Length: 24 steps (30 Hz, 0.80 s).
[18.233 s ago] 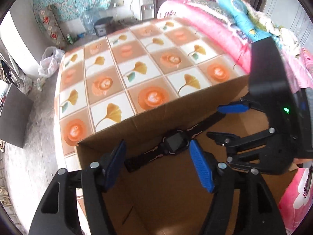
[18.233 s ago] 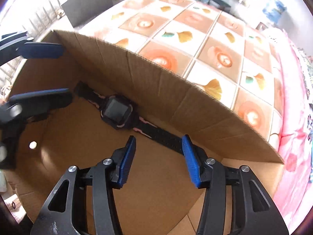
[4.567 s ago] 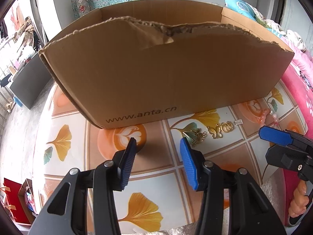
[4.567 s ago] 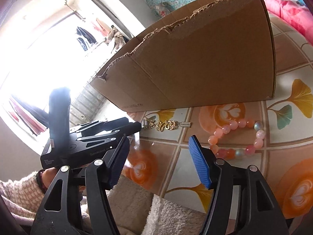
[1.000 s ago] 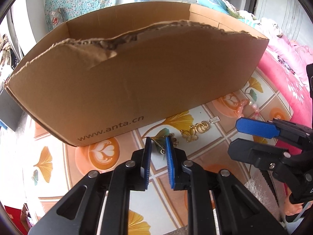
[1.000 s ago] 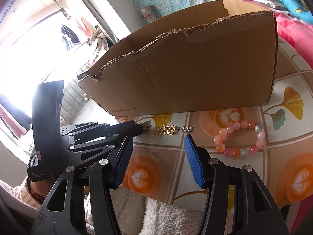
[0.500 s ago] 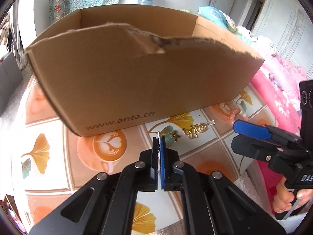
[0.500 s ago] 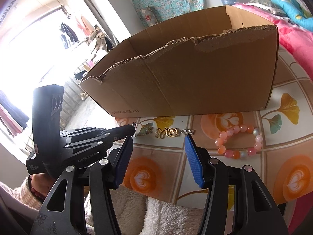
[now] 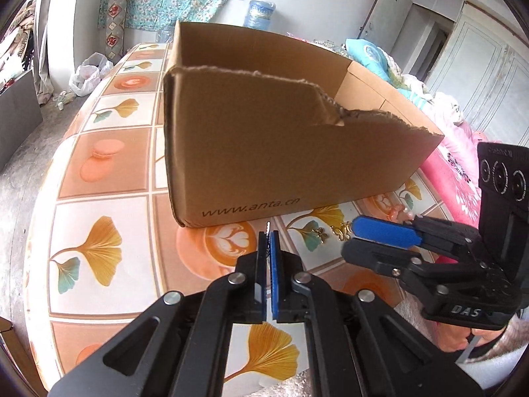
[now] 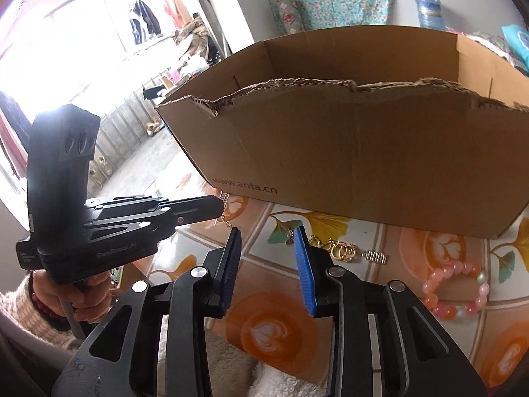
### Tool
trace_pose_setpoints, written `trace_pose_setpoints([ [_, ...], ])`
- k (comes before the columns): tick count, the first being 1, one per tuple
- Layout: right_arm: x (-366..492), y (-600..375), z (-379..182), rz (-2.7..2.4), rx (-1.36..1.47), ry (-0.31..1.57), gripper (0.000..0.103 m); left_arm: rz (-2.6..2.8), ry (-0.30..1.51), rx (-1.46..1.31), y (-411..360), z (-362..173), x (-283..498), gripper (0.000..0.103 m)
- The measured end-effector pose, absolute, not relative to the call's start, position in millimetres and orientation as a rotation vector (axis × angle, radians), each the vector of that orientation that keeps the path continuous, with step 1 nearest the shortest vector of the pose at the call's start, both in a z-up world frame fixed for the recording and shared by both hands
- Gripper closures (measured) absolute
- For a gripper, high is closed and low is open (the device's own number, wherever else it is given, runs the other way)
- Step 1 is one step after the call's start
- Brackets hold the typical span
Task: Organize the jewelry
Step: 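Lift the gold pendant with the left gripper and carry it over the box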
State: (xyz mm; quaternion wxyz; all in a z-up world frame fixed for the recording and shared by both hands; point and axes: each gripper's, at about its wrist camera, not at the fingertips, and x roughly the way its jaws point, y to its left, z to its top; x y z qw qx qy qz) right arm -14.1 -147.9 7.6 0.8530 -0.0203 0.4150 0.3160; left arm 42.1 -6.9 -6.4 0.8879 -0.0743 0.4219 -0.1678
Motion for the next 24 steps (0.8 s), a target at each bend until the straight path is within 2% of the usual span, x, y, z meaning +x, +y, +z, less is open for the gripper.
trace_pose_setpoints([
  [6,0,-131,4,0.738,-0.269,0.868,0.079,-0.368,0.885,-0.171,-3,-10,43,0.102],
  [9,5,-121,0,0.778,-0.369,0.883,0.086,-0.371,0.89,-0.173,-1,-12,44,0.102],
  [24,20,-117,-6,0.848,-0.499,0.933,0.087,-0.394,0.885,-0.182,3,-14,47,0.102],
])
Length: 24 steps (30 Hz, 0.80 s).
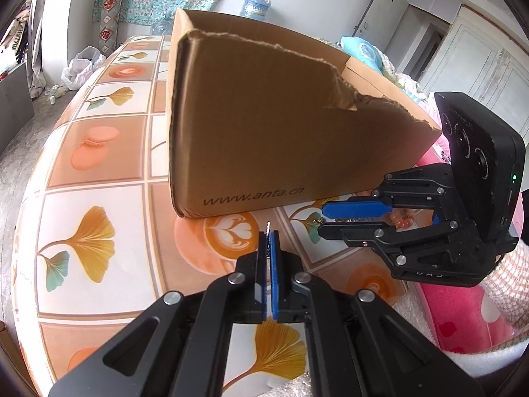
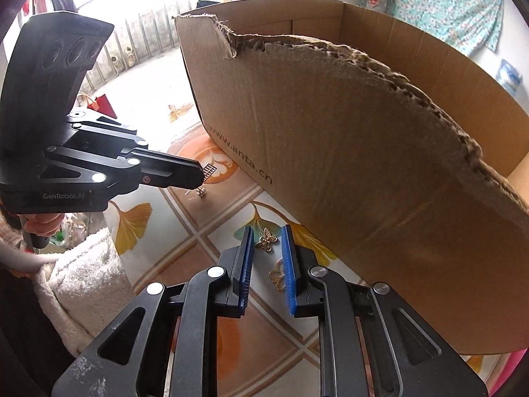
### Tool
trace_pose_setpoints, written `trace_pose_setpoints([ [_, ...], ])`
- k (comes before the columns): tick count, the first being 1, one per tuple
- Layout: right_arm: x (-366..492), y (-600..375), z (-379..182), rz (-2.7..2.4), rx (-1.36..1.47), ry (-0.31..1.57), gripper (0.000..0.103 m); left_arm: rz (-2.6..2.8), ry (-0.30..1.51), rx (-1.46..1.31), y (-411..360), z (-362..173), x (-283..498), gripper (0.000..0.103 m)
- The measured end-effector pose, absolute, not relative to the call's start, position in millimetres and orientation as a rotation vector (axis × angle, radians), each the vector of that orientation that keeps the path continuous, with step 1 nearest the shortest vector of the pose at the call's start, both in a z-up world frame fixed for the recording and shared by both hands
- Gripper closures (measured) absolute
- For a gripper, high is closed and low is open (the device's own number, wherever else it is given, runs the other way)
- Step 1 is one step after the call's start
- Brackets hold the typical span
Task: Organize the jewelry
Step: 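Lift the gold pendant with the left gripper and carry it over the box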
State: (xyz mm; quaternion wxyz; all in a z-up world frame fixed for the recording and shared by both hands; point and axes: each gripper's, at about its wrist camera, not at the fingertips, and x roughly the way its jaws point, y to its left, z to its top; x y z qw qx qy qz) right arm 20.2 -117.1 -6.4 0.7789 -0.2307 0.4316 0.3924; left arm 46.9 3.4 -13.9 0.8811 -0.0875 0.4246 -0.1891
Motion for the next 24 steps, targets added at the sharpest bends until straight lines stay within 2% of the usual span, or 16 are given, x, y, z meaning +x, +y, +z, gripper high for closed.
trace_pose_setpoints([
  [2,20,-115,-6,0.842,-0.492,0.941,0.09,-0.393,0.883,-0.186,5,-15,47,0.102],
  [4,22,-109,-8,0.823,-0.476,0.95,0.097,-0.393,0.881,-0.189,6,-16,46,0.102],
  [8,22,-100,-9,0.805,-0.455,0.945,0.099,-0.396,0.882,-0.191,6,-17,45,0.102],
  [18,15,-114,15,0.783,-0.331,0.907,0.099,-0.402,0.861,-0.183,7,-11,39,0.102],
  [24,-4,-132,53,0.801,-0.237,0.821,0.099,-0.438,0.775,-0.169,4,20,20,0.102],
])
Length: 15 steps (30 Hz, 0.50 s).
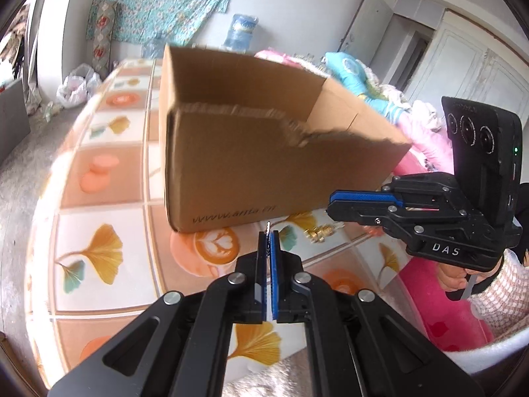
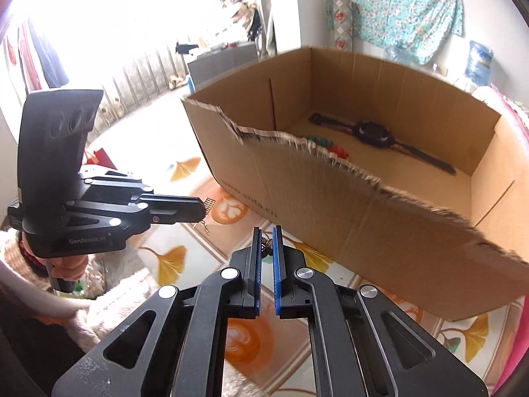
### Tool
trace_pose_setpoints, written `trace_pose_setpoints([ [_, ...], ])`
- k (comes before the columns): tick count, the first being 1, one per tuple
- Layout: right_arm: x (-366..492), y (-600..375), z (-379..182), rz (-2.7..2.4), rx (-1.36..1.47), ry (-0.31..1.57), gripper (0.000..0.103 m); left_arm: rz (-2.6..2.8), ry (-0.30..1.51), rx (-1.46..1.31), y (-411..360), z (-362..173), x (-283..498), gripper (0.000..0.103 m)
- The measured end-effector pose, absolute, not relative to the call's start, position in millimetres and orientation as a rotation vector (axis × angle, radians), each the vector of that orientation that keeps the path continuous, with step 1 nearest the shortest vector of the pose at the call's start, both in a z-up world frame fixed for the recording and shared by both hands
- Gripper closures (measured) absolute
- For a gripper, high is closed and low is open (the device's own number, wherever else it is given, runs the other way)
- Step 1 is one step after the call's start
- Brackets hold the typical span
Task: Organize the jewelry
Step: 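Lift the gold pendant with the left gripper and carry it over the box, then lower the pendant into the box and open the left gripper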
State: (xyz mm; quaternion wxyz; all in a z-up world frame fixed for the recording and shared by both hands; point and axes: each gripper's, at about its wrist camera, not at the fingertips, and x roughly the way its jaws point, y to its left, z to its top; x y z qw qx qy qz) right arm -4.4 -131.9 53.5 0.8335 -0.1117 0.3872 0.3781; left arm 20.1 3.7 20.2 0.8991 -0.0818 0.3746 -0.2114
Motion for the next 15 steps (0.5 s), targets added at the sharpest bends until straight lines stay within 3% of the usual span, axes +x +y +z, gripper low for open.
trace_pose_setpoints([
  [8,-6,-157,127,0.827,-0.107,0.615,0.099,-0.548,0.591,-0.15,-10,107,23,0.102],
  [15,72,-173,133,0.699,-0.047,0.722,0.099,-0.567,0.797,-0.156,-35,112,122,0.102],
])
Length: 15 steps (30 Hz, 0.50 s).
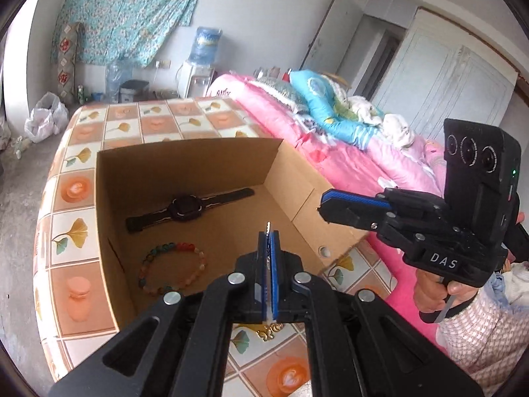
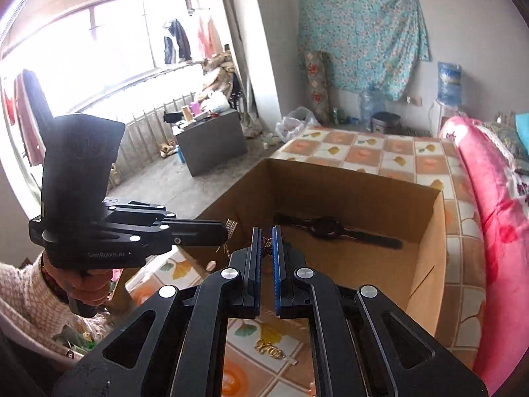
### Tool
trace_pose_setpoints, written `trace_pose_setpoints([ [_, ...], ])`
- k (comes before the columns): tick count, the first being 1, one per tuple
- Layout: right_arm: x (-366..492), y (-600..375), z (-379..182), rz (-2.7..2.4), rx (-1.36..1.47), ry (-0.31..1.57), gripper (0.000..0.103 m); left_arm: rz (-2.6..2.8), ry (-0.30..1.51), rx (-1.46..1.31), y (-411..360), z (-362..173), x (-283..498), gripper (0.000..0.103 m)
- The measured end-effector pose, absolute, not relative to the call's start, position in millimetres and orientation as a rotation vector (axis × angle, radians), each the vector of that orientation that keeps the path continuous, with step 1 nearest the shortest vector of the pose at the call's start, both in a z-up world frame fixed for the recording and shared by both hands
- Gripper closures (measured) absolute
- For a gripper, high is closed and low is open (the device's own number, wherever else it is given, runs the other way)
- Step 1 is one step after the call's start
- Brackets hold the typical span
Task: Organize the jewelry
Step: 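Lower the pendant into the box and open the left gripper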
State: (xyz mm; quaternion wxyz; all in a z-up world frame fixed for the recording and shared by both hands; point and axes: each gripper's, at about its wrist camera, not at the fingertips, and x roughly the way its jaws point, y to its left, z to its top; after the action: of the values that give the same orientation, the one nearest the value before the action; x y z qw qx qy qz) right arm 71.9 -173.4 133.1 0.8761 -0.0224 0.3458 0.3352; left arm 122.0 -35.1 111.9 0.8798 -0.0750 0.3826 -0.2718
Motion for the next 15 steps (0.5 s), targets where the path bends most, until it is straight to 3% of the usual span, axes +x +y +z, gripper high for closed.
trace_pose_setpoints([
  [5,131,-176,97,0.605,-0.008,0.939,0.099,-0.519,0.926,-0.054,-63,92,180,0.101],
  [9,151,-180,82,0.581,0.03,1.005,0.095,-0.483,1.044,-0.051,-69,73,212,0.101],
  [13,155,-187,87,0.581,0.056,0.996,0.09,-0.451,1.118,-0.091,-64,62,227,0.082],
  [15,154,-189,89,0.582,0.057,0.984,0.09,-0.456,1.115,-0.111,-62,61,231,0.08],
])
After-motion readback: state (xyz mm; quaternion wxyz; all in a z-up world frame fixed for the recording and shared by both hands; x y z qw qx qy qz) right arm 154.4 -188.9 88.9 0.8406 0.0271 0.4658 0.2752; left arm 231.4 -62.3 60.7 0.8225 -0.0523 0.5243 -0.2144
